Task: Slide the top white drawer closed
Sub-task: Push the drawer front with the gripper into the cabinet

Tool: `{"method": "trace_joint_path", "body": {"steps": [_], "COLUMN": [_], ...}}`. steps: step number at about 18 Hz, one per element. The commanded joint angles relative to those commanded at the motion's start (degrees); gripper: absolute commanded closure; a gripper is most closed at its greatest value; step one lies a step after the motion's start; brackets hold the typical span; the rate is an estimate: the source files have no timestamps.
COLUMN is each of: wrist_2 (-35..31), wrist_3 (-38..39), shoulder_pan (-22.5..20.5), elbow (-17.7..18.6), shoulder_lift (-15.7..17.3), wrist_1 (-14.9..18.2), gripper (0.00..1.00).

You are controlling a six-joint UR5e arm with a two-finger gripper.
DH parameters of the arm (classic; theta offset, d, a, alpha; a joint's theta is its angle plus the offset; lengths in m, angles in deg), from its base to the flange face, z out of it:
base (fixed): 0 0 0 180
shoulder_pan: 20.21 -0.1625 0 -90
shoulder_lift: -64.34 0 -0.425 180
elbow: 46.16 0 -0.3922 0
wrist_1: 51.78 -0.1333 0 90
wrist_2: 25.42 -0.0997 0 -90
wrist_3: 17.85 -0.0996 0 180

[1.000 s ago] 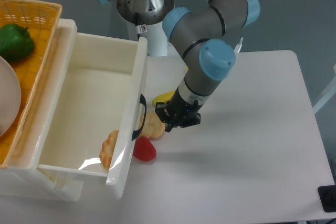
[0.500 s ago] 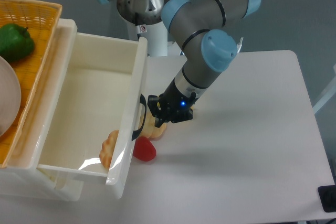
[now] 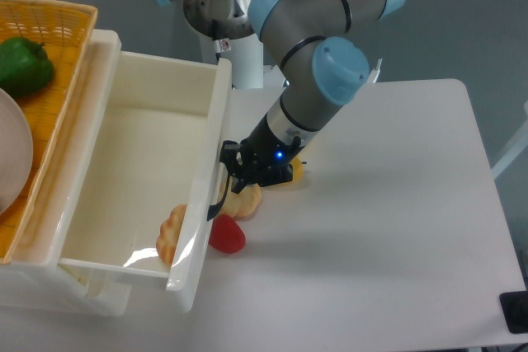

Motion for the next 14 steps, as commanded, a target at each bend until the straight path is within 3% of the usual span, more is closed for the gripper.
{"method": "trace_joint_path", "body": {"steps": [14], "wrist_2": [1.23], "wrist_3": [0.09], "shoulder_pan": [1.05], "elbow": [-0.18], "shoulder_lift": [1.05], "wrist_1": [1.5], "gripper": [0.92]}}
